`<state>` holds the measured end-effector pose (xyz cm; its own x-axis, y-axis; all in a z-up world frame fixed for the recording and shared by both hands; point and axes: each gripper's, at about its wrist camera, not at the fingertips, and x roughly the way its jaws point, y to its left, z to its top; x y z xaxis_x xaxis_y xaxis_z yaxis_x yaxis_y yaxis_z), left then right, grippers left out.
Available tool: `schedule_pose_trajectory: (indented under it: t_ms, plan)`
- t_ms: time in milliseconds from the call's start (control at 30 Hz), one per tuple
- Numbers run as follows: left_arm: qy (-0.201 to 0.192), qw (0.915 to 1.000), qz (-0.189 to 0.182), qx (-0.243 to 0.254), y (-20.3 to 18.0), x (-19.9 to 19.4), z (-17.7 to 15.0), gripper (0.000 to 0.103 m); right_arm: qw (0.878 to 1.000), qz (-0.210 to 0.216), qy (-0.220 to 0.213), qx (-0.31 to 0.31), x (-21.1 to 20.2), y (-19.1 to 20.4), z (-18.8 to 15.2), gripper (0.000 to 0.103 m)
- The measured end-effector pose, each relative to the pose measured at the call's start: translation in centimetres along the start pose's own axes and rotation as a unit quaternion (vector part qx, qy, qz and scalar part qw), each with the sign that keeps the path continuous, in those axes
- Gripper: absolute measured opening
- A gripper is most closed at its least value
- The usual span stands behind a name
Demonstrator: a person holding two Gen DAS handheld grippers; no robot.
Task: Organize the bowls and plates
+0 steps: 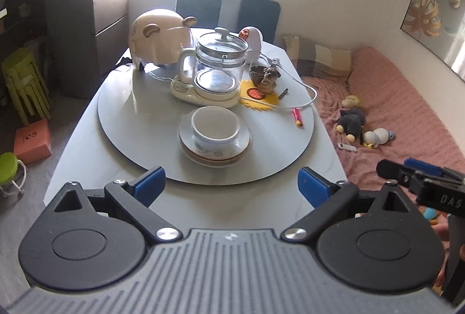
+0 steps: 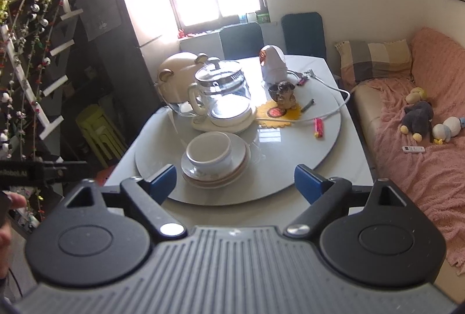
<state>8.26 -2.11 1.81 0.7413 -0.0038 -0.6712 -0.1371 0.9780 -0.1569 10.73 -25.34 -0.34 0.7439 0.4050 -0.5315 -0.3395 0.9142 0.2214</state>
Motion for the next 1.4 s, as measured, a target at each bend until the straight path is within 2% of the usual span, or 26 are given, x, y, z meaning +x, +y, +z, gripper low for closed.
schedule_pose_trajectory:
  t_ms: [433, 800, 1400]
  plan:
    - [-0.002, 1.0000, 0.004, -0.006, 0.8, -0.2, 0.0, 0.099, 1.000, -0.004, 0.010, 0.001, 0.9, 0.9, 0.0, 0.090]
    - [0.005, 1.0000, -0.008, -0.002, 0.7, 0.2, 0.0, 0.099, 1.000, -0.007, 0.024, -0.003, 0.9, 1.0, -0.4, 0.090]
    - [0.008, 0.9999, 0.005, -0.006, 0.2, 0.4, -0.3, 0.099, 1.000, 0.004, 0.024, -0.004, 0.7, 0.6, -0.4, 0.090]
